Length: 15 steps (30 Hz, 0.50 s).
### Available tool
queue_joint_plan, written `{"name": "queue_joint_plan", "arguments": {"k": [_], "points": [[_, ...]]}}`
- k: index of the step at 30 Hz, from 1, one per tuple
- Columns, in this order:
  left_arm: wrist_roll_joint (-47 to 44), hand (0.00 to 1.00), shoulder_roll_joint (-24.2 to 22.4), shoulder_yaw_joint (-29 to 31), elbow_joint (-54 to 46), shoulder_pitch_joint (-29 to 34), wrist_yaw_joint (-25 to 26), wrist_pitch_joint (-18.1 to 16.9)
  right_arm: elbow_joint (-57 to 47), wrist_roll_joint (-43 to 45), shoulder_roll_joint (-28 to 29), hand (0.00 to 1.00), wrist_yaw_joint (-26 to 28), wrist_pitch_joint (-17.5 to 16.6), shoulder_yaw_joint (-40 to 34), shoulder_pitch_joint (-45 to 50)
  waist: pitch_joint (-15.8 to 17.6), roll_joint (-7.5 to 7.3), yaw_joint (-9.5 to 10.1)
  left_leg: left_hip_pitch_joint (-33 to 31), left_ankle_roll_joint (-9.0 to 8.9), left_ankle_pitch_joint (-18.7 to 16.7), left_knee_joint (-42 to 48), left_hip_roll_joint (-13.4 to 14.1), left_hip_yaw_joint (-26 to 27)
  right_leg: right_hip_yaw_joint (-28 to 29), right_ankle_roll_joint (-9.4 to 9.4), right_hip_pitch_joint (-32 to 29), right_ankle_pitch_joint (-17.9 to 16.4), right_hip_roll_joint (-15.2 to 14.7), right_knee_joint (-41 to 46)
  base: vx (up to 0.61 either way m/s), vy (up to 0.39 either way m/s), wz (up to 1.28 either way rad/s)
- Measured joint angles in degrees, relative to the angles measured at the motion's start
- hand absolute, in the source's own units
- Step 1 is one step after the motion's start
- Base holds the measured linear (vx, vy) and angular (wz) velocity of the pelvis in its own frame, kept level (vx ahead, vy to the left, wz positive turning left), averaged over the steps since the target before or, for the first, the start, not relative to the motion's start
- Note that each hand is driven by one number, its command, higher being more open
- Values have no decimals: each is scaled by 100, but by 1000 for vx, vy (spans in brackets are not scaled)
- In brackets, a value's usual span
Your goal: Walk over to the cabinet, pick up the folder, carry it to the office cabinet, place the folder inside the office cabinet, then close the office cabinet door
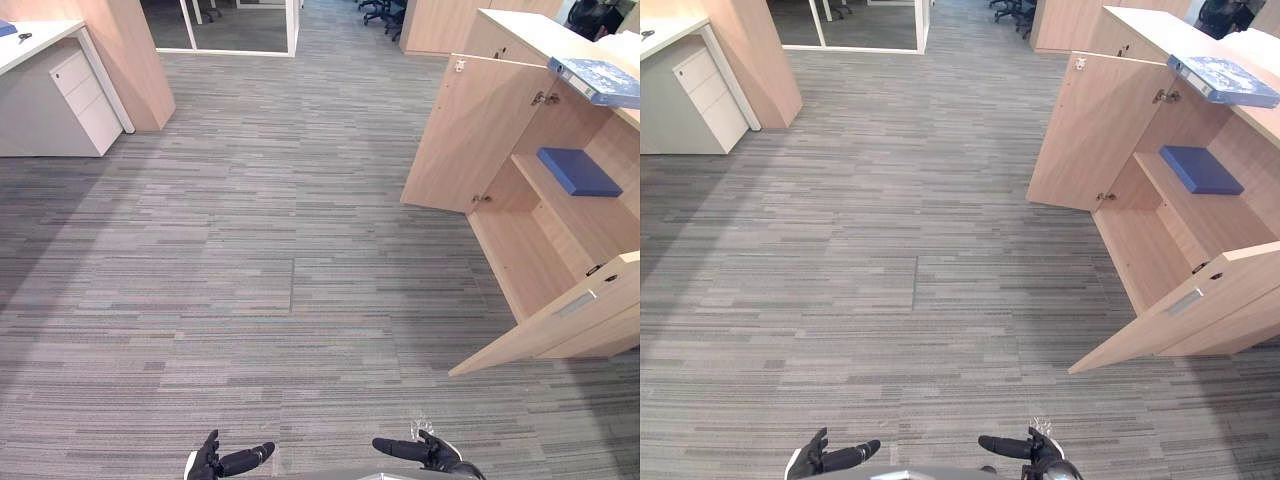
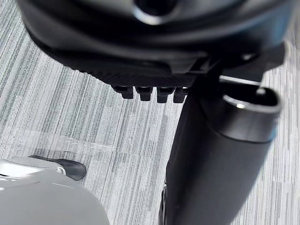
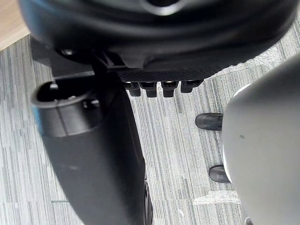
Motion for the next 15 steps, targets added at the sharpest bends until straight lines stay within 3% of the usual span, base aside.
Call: {"name": "queue_joint_plan", "arguments": {"k": [1, 2, 4, 5, 7, 9, 12, 14, 15], "points": [[-25, 100, -87, 9, -135, 61, 23, 2, -10, 66, -42, 100, 5, -1, 66, -68, 101, 144, 6, -158, -339, -376, 591, 163, 113, 11, -98, 65, -101, 103, 47, -5, 41, -55], [-31, 100, -180, 39, -257, 187, 18, 0, -31, 65, -66, 100, 6, -5, 163, -115, 154, 235, 34, -317, -788, -651, 1249, 353, 264, 21, -151, 69, -220, 185, 234, 5, 40, -54], [-28, 100, -291, 222, -400, 222, -15, 7, -61, 65, -47, 100, 5, -14, 202, -189, 267, 381, 65, -816, -869, -468, 2596, 398, 157, 158, -151, 96, -376, 184, 478, 23, 72, -43], [-32, 100, -345, 256, -515, 204, -8, 3, -51, 64, -72, 100, 7, -11, 203, -189, 361, 298, 137, -1105, -828, -17, 3298, 275, 14, 276, -154, 192, -462, 35, 569, 93, 118, -38], [-48, 100, -386, 266, -586, 220, 6, -30, -21, 61, -111, 100, -2, 20, 192, -196, 387, 297, 199, -1578, -653, -358, 3886, 235, -81, 385, -87, 235, -590, -175, 679, 157, 143, -29], [-114, 100, -367, 262, -589, 207, 43, -44, 29, 59, -125, 100, -4, 64, 193, -221, 404, 263, 213, -1935, -639, -439, 3431, 261, -413, 456, 68, 232, -704, -415, 736, 201, 202, -13], [-115, 100, -336, 356, -748, 204, 211, -41, 37, 59, -104, 100, -31, 116, 202, -264, 490, 134, 259, -2282, -788, -159, 1604, 436, -1347, 513, 407, 230, -1081, -871, 949, 286, 300, -6], [-238, 100, -442, 388, -721, 215, 370, -36, 164, 56, -102, 100, -90, 115, 127, -326, 484, 274, 349, -2202, -894, 73, 320, 957, -1830, 661, 797, 403, -1433, -1049, 1088, 362, 393, -31], [-288, 100, -434, 437, -714, 201, 366, -30, 182, 55, -64, 100, -115, 117, 76, -329, 484, 261, 341, -2215, -1160, 489, 375, 977, -1685, 672, 888, 518, -1544, -1185, 1100, 386, 467, -47]]}}
